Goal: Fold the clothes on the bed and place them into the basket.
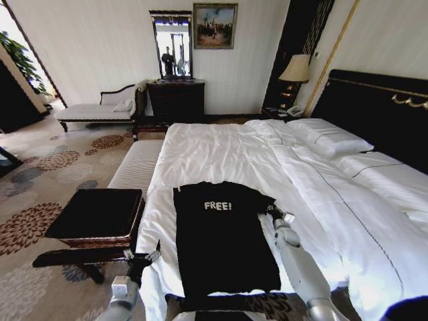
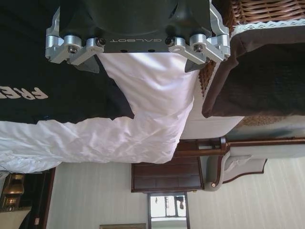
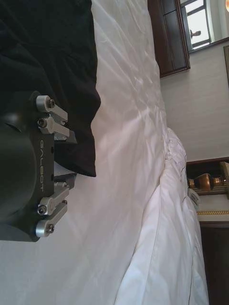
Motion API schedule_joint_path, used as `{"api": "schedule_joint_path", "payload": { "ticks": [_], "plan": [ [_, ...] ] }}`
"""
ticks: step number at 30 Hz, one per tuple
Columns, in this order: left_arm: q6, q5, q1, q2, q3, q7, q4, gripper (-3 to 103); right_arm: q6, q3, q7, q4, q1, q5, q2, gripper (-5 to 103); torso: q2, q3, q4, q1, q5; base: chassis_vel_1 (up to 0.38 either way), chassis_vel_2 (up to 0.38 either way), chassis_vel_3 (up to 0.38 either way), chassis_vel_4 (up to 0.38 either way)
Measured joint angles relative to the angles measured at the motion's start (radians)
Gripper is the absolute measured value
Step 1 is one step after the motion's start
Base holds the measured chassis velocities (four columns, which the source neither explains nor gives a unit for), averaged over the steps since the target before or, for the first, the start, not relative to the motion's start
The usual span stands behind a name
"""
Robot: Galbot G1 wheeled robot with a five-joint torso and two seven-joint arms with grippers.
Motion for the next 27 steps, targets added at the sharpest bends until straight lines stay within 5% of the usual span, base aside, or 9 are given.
{"api": "schedule_joint_path", "payload": {
  "ticks": [11, 18, 27],
  "plan": [
    [0.071, -0.356, -0.310, 0.029, 0.104, 0.002, 0.155, 100, -0.014, 0.055, 0.021, 0.143, -0.128, 0.015, -0.014, 74, 0.000, 0.000, -0.0002, 0.000, 0.0002, 0.000, 0.000, 0.000, 0.000],
    [0.094, -0.442, -0.512, 0.000, 0.236, 0.048, 0.340, 100, -0.026, 0.064, 0.042, 0.190, -0.160, 0.027, -0.017, 99, 0.000, 0.000, -0.0002, 0.000, 0.0003, 0.000, 0.000, 0.000, 0.000],
    [0.105, -0.460, -0.631, -0.048, 0.297, 0.095, 0.517, 100, -0.027, 0.045, 0.049, 0.190, -0.164, 0.029, -0.017, 100, 0.000, 0.000, 0.0001, 0.000, 0.0003, 0.000, 0.000, 0.000, 0.000]
  ]
}}
